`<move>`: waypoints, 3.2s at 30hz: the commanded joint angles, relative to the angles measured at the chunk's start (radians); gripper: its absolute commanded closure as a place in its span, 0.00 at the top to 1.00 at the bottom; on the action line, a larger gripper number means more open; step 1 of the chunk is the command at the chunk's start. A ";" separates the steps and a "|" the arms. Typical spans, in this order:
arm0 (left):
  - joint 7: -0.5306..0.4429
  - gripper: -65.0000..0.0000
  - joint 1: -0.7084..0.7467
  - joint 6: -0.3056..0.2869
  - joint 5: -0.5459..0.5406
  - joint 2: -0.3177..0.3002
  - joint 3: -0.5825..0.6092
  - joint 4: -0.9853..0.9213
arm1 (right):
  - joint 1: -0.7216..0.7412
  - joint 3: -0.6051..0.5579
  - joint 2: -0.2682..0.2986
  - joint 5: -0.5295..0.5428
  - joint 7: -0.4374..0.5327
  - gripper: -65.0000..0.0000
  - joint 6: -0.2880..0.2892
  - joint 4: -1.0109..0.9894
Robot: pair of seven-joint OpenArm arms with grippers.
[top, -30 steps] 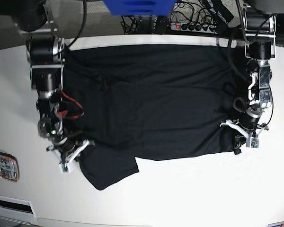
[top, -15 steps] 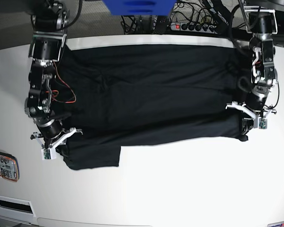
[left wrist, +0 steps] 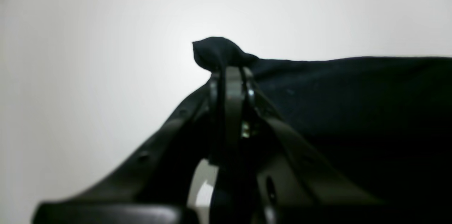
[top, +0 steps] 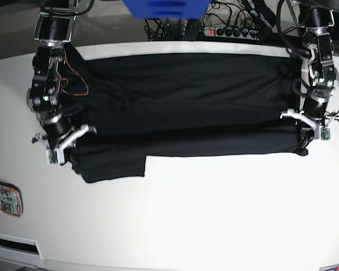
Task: Fold the T-shirt properly
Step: 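Fold the hem up over the shirt with both grippers toward the collar, then release the hem and reposition both grippers on the folded strip's edge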
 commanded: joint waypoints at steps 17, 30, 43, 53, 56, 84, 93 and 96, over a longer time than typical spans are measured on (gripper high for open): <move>-0.028 0.00 0.208 0.001 -0.005 0.083 -0.148 0.249 | -0.235 0.139 0.008 0.010 0.031 0.00 -0.004 0.231; -0.028 0.00 0.325 0.001 -0.005 0.184 -0.168 0.258 | -0.405 0.140 0.008 0.009 0.029 0.00 -0.004 0.294; -0.029 0.00 0.376 0.001 -0.004 0.211 -0.167 0.197 | -0.459 0.139 0.008 0.009 -0.003 0.00 -0.004 0.295; -0.028 0.22 0.390 -0.001 0.042 0.212 -0.167 0.200 | -0.462 0.140 0.008 0.009 -0.109 0.51 -0.004 0.301; -0.028 0.23 0.390 -0.001 0.098 0.232 -0.167 0.217 | -0.464 0.165 0.008 0.007 -0.130 0.59 -0.004 0.304; -0.023 0.23 0.268 0.002 0.145 0.303 -0.007 0.248 | -0.462 0.188 -0.055 0.015 0.049 0.59 -0.004 0.363; -0.025 0.23 0.218 0.002 0.145 0.303 0.048 0.119 | -0.261 0.034 -0.053 0.018 -0.031 0.59 -0.005 0.304; -0.026 0.23 0.221 0.002 0.148 0.300 0.048 0.087 | -0.244 0.060 -0.053 0.018 -0.037 0.59 -0.005 0.196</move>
